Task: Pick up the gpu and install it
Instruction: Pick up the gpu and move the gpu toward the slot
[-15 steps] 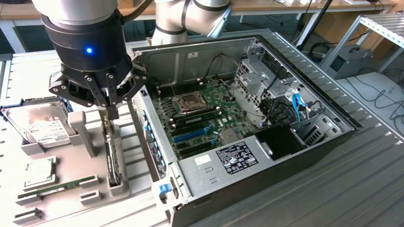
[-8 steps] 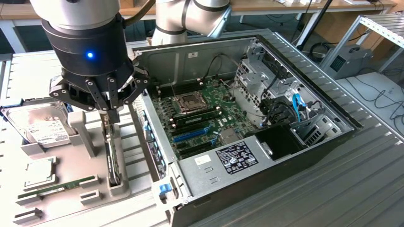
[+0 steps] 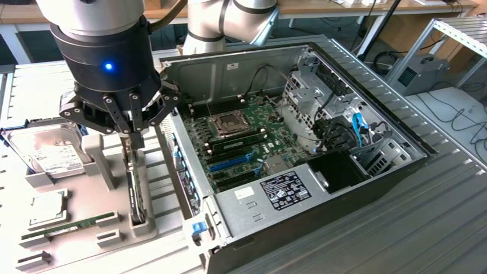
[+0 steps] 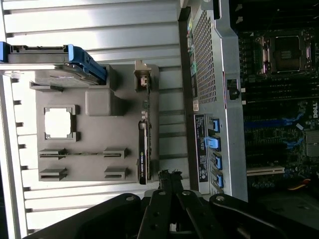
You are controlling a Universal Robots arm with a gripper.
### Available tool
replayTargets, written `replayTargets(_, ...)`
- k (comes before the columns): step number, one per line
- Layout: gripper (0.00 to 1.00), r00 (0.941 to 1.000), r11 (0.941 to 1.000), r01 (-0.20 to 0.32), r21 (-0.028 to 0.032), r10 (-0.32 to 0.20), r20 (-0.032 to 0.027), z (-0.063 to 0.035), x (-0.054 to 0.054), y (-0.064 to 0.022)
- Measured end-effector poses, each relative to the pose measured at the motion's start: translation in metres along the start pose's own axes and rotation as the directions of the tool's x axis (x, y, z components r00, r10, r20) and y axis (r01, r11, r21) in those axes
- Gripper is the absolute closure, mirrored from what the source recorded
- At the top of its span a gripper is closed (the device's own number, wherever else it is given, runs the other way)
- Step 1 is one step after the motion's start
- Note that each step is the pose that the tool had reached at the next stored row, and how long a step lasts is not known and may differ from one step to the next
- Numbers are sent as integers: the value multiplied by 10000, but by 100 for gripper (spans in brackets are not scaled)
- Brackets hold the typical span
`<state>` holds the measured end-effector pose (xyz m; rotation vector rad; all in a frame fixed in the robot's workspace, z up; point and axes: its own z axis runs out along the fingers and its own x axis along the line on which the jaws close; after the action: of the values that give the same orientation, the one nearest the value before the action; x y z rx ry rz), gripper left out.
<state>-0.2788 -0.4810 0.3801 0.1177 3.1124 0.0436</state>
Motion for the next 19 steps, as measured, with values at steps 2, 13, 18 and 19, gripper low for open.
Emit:
replayTargets(2, 89, 10000, 10000, 0, 0, 0, 0, 0, 0, 0)
replayTargets(13, 64, 10000, 10000, 0, 0, 0, 0, 0, 0, 0)
replayTargets(18, 58, 10000, 10000, 0, 0, 0, 0, 0, 0, 0)
replayTargets(19, 58, 10000, 10000, 0, 1, 0, -1, 1, 0, 0)
